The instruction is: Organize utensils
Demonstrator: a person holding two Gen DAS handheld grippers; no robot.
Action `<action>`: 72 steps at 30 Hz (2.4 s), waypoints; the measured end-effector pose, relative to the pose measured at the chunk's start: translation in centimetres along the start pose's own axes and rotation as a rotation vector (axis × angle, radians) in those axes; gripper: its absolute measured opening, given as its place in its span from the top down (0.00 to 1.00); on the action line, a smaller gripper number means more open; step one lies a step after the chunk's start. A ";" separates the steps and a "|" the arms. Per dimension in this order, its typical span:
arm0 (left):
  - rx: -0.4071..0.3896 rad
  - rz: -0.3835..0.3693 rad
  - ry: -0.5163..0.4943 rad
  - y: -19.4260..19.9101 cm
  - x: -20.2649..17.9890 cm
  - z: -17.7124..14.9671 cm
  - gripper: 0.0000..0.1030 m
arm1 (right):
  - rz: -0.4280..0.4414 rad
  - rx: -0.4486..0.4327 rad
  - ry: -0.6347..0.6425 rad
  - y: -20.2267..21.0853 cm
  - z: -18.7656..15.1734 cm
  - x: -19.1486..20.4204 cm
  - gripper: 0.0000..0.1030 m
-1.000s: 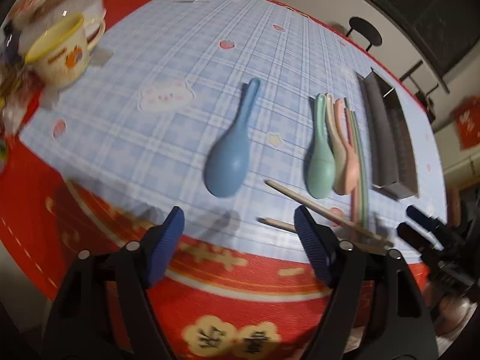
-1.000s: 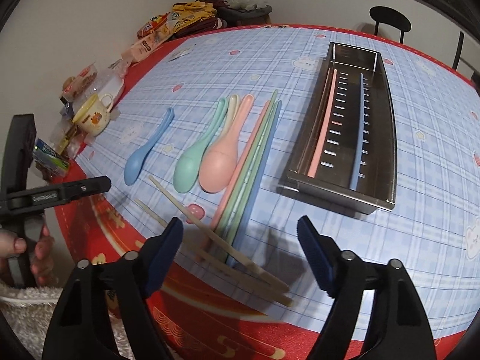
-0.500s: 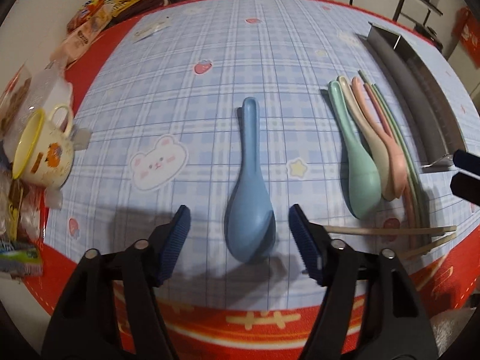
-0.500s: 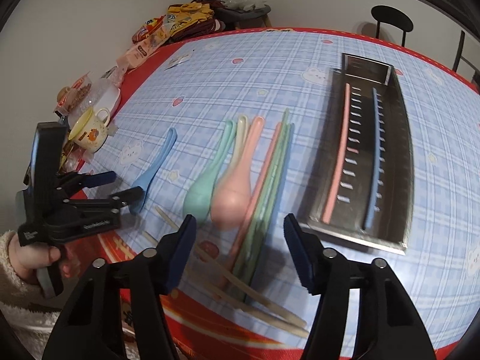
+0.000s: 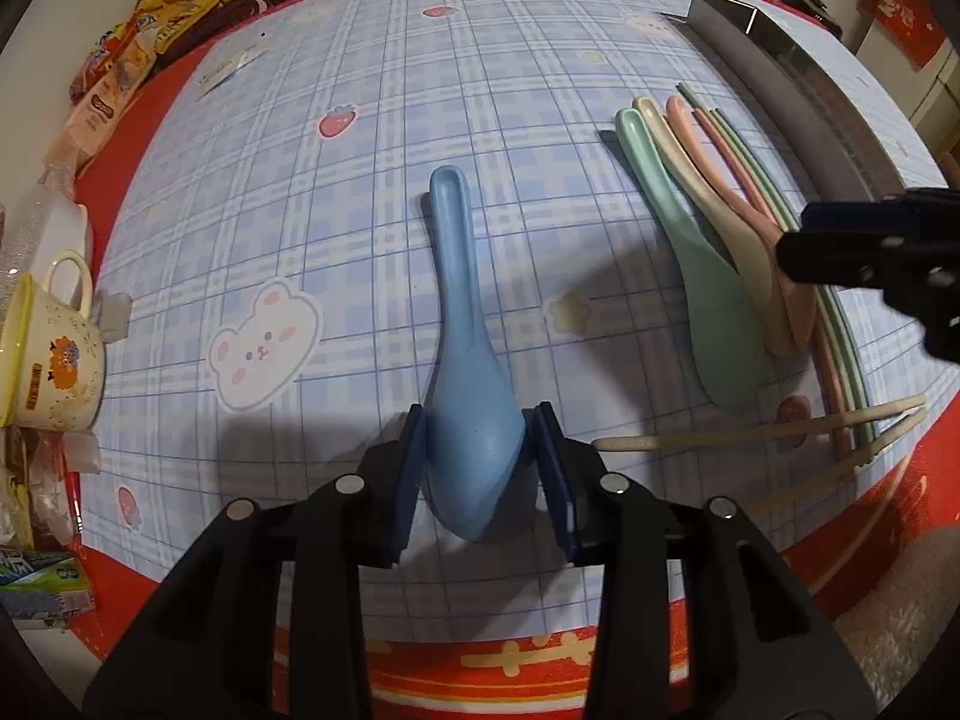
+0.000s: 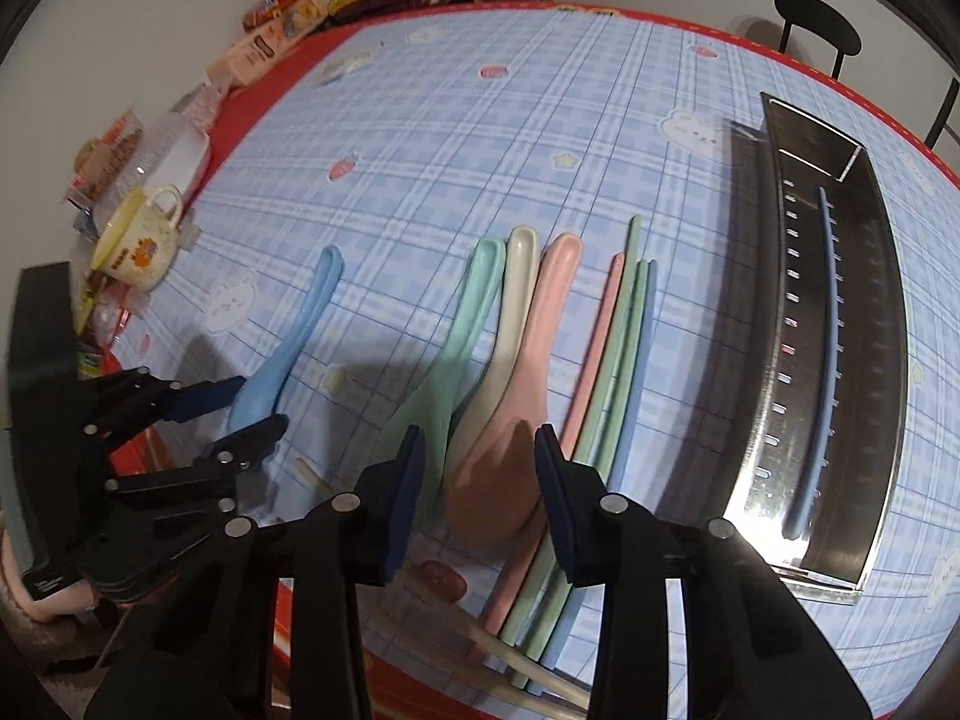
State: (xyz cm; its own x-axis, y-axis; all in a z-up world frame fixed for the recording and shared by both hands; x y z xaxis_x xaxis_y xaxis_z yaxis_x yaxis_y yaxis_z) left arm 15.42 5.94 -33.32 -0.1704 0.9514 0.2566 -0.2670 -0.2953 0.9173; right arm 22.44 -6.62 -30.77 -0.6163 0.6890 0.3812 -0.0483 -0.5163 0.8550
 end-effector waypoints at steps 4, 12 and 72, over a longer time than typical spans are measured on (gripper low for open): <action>0.029 -0.120 0.080 -0.2 0.9 0.1 0.63 | -0.047 0.030 0.022 -0.9 -0.1 0.4 0.64; 0.108 -0.418 0.398 -1.2 3.7 0.5 0.63 | -0.097 0.070 0.034 -1.5 -0.6 -0.1 0.67; 0.093 -0.355 0.372 -1.3 8.0 0.8 0.95 | -0.001 0.008 -0.167 0.2 -1.7 -3.3 0.93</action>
State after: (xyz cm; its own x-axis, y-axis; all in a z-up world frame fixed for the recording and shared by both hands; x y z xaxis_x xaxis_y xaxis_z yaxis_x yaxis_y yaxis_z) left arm 15.14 13.97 -32.18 -0.4145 0.8911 -0.1846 -0.2869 0.0645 0.9558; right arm 23.15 -9.83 -32.46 -0.4774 0.7649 0.4325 -0.0425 -0.5118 0.8581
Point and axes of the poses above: each gripper's, at about its wrist camera, not at the fingertips, and y roughly against the way its jaws point, x to its left, z to its top, the point moved 6 cm from there along -y, roughly the way its jaws point, and after that the axes turned 11 degrees about z, right-handed, at the moved point
